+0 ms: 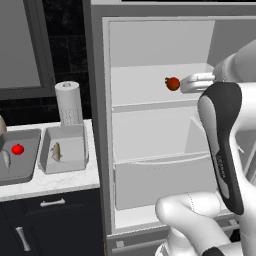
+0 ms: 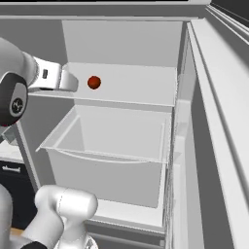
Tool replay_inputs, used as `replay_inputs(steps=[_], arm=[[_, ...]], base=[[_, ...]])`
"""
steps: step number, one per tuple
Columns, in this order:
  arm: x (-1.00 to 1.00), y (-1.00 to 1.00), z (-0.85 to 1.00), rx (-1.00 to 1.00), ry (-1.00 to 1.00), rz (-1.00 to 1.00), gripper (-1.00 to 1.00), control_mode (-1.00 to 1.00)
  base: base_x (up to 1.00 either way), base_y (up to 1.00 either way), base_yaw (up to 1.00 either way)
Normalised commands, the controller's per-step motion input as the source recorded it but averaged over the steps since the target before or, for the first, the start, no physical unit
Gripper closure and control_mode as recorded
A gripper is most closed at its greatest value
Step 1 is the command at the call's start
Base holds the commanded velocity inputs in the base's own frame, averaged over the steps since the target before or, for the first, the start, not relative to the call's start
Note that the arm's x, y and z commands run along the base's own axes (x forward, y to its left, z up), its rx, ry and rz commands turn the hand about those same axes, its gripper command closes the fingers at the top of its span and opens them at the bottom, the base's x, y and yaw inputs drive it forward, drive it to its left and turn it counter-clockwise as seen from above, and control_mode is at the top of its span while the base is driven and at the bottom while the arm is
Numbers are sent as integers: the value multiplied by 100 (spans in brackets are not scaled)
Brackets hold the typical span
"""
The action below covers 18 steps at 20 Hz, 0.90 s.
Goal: Place one tomato and one fish in each tupperware on the nearby counter, to pack two identical lunches.
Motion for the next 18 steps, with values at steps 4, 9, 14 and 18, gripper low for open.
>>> replay_inputs(steps=[4, 9, 14, 18], arm=[[38, -6, -3, 0, -4, 2, -100, -100], [53, -2, -1, 0, 2, 0, -100, -100], [43, -1, -17, 0, 0, 0, -100, -100], [14, -1, -24, 0, -3, 1, -100, -100]], base=[[0, 0, 0], [0, 0, 0], [0, 0, 0], [0, 0, 0]])
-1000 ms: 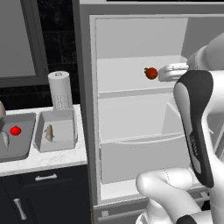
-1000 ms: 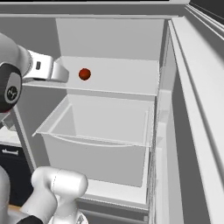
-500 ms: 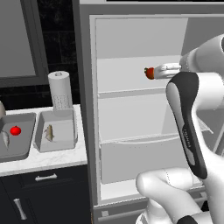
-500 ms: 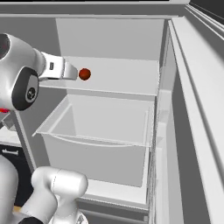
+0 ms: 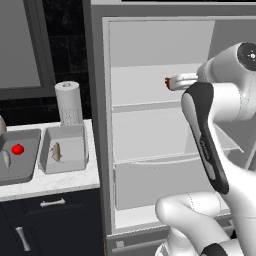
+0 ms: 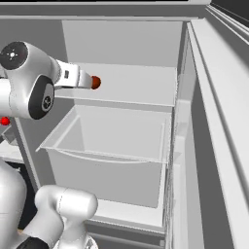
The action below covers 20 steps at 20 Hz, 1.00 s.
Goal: Place one tomato and one fish in each tupperware on the nearby counter, to pack two identical lunches.
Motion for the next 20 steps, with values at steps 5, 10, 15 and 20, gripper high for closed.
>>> replay_inputs(steps=[5, 10, 15, 20], arm=[[25, -10, -12, 0, -1, 0, -100, -100], [36, -13, -4, 0, 0, 0, -100, -100], [15, -7, -5, 0, 0, 0, -100, -100], [26, 0, -6, 0, 0, 0, -100, -100]], base=[[0, 0, 0], [0, 0, 0], [0, 0, 0], [0, 0, 0]])
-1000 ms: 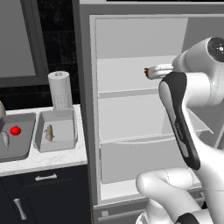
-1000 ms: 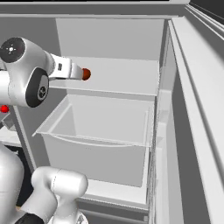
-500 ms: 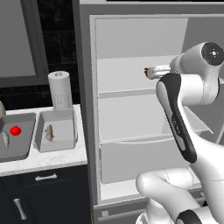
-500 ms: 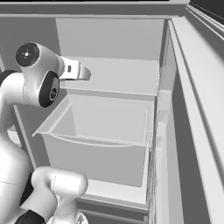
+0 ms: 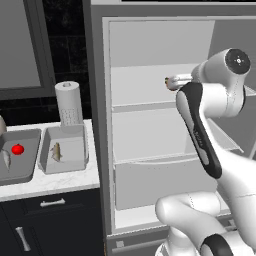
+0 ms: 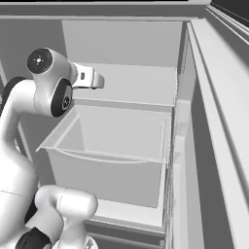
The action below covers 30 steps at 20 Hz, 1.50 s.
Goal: Place one tomato and one fish in each tupperware on the nearby counter, to pack two identical lunches.
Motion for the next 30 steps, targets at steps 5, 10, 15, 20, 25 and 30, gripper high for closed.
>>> replay_inputs(steps=[5, 10, 15, 20, 25, 30], arm=[[17, 0, 0, 0, 0, 0, -100, -100], [27, 0, 0, 0, -5, 0, -100, -100], [29, 0, 0, 0, -1, 0, -100, -100], [24, 0, -11, 0, 0, 0, -100, -100], [24, 0, -20, 0, 0, 0, -100, -100], [23, 0, -14, 0, 0, 0, -100, -100]], base=[[0, 0, 0], [0, 0, 0], [0, 0, 0], [0, 0, 0], [0, 0, 0], [0, 0, 0]])
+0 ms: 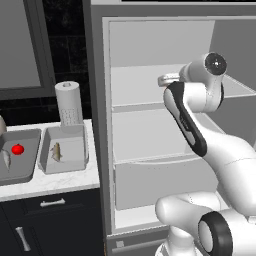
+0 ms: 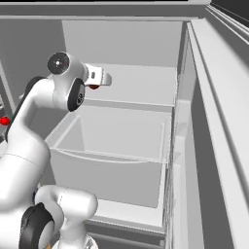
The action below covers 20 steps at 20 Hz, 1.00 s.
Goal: Place one tomato and one fish in each tupperware on the nearby counter, to pack two identical lunches.
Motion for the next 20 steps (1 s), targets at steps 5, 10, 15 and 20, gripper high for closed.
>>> replay_inputs(steps=[5, 10, 15, 20], arm=[[20, 0, -8, 0, 0, 0, -100, -100], [16, 0, -8, 0, 0, 0, -100, -100], [15, 0, -14, 0, 0, 0, -100, -100], [11, 0, -17, 0, 0, 0, 100, -100]], base=[[0, 0, 0], [0, 0, 0], [0, 0, 0], [0, 0, 0]])
